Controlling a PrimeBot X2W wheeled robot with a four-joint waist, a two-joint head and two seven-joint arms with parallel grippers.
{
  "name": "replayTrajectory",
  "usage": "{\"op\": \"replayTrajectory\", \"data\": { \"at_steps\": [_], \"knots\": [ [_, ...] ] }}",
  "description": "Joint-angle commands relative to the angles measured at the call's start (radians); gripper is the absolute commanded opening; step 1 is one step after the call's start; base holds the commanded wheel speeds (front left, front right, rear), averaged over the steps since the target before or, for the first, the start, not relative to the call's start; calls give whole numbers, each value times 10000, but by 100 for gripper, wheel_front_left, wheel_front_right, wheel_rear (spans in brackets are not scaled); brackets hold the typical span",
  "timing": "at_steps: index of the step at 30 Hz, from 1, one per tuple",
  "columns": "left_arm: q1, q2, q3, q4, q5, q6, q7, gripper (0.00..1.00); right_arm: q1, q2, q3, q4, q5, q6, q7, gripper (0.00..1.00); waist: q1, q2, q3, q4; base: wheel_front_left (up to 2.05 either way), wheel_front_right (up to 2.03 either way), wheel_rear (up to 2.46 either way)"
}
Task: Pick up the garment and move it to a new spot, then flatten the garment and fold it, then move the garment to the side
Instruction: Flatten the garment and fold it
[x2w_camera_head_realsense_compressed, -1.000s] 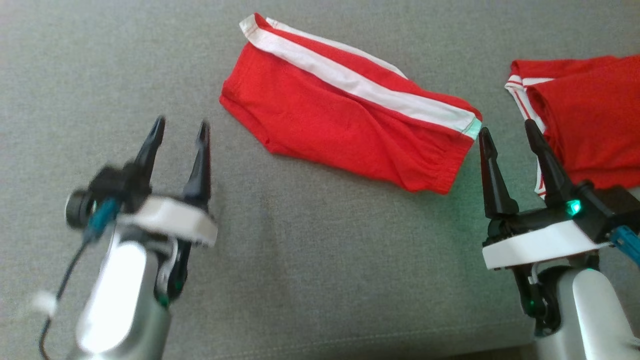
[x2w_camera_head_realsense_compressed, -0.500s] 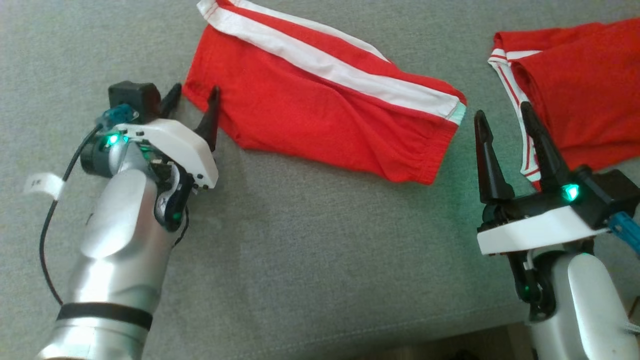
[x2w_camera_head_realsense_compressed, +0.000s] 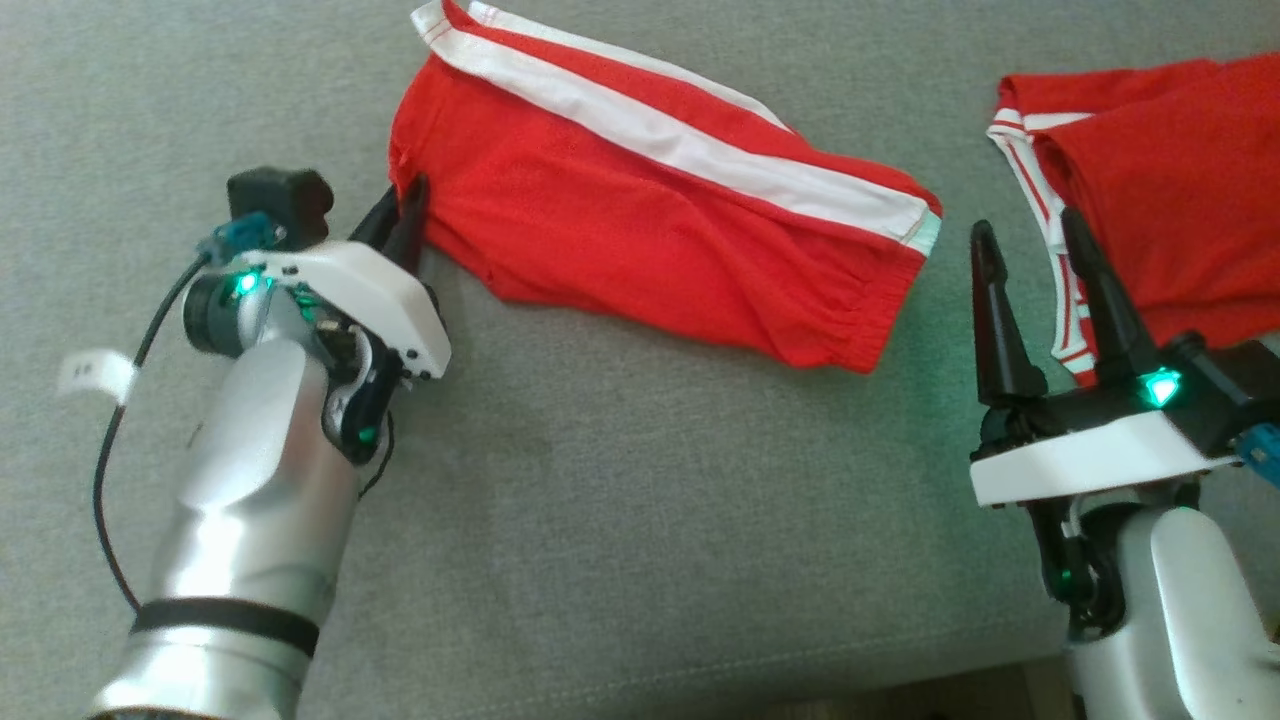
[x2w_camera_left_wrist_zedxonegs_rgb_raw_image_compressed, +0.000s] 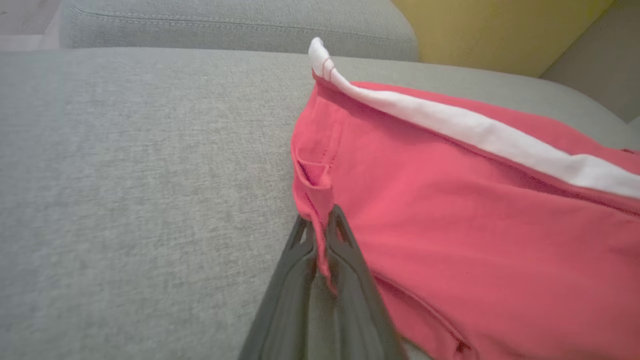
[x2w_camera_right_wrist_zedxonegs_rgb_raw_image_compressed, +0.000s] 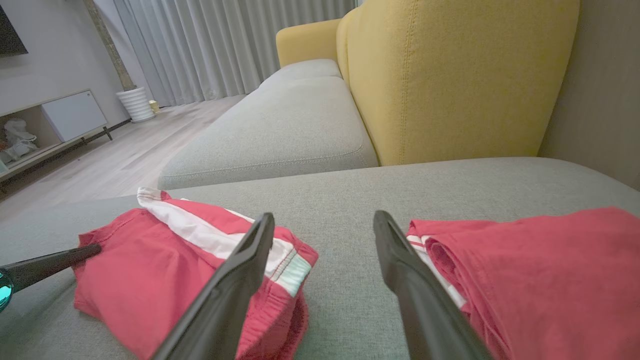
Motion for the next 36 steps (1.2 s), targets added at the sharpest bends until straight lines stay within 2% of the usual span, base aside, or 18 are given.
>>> {"op": "replayTrajectory", "data": {
  "at_steps": [1, 5, 10, 16, 23, 24, 25, 29, 36],
  "knots": [
    [52, 220, 280, -312, -84, 65, -166, 0, 38, -19, 142, -296, 42, 65, -67, 100, 0, 0, -61, 95, 0, 0, 0],
    [766, 104, 410, -754, -330, 193, -674, 0, 179, -19, -45, -266, 41, 65, 22, 100, 0, 0, -270, 330, 0, 0, 0],
    [1997, 53, 515, -1934, -603, 374, -957, 0, 393, -19, -284, -354, 51, 65, 181, 100, 0, 0, -547, 736, 0, 0, 0],
    [3473, 183, 451, -3696, -693, 717, -548, 0, 732, -19, -480, -536, 4, 65, 424, 100, 0, 0, -864, 1007, 0, 0, 0],
    [5273, 225, 696, -5533, -1060, 1470, 108, 0, 1033, -19, -516, -625, 103, 65, 604, 100, 0, 0, -1120, 885, 0, 0, 0],
    [5388, 250, 705, -5656, -1053, 1543, 165, 35, 1055, -19, -520, -627, 112, 65, 615, 100, 0, 0, -1136, 877, 0, 0, 0],
    [5489, 273, 690, -5731, -1035, 1612, 252, 98, 1072, -19, -520, -621, 123, 65, 627, 100, 0, 0, -1164, 871, 0, 0, 0],
    [5738, 296, 710, -6149, -939, 1831, 124, 100, 1064, -18, -427, -676, 0, 65, 683, 100, 0, 0, -1267, 841, 0, 0, 0],
    [5909, 557, 1010, -7355, -131, 2285, -1514, 100, 944, -34, -213, -829, -469, 65, 818, 100, 0, 0, -1657, 903, 0, 0, 0]
  ]
}}
